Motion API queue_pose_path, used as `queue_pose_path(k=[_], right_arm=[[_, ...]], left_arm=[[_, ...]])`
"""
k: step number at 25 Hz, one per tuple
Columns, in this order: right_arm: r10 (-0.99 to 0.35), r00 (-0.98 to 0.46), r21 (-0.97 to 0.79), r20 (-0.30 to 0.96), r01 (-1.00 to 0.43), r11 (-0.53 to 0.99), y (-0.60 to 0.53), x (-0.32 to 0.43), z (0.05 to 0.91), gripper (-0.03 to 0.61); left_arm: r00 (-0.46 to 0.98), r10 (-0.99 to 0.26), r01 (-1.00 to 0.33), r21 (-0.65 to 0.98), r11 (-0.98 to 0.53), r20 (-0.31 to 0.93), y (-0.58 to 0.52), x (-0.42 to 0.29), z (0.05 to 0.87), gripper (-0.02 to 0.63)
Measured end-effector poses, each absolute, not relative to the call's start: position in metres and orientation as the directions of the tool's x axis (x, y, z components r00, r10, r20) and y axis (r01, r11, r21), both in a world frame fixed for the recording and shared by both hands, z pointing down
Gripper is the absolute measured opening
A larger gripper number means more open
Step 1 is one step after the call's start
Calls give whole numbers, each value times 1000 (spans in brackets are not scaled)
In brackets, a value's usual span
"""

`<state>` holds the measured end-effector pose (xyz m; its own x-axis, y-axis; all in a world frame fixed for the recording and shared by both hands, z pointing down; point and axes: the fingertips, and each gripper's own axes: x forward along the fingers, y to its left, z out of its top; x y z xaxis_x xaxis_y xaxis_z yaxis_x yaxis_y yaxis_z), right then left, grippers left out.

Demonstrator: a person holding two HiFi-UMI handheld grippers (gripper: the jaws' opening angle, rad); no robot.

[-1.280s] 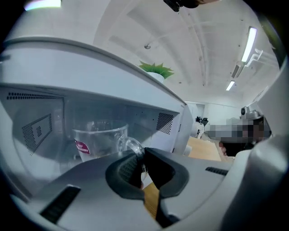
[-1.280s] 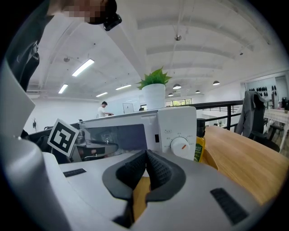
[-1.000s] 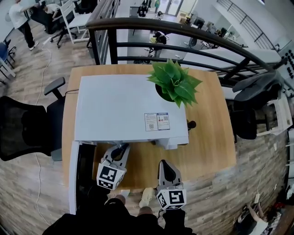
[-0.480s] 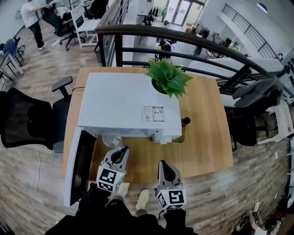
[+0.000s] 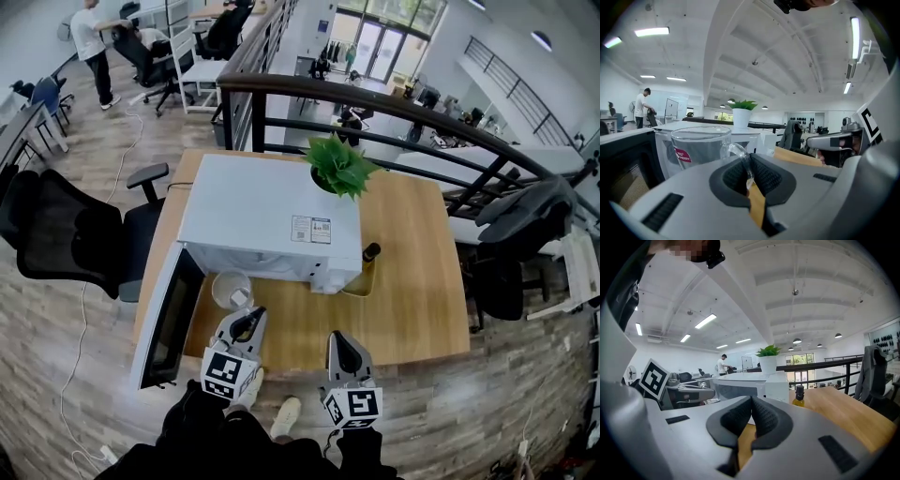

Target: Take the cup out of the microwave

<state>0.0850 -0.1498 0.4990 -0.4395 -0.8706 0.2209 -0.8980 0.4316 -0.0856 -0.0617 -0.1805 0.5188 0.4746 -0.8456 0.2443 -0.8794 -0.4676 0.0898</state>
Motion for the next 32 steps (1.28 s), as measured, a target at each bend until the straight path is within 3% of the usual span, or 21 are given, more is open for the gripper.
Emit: queue_pose_path(k=[15, 32], right_arm=[[-846, -520, -57, 117, -854, 517, -90, 114, 451, 15], [-803, -592, -18, 72, -805, 593, -30, 132, 437, 15]], left_arm=[[380, -913, -923, 4, -384, 147, -90, -41, 438, 25], [309, -944, -948, -38, -315, 113, 5, -27, 420, 25]])
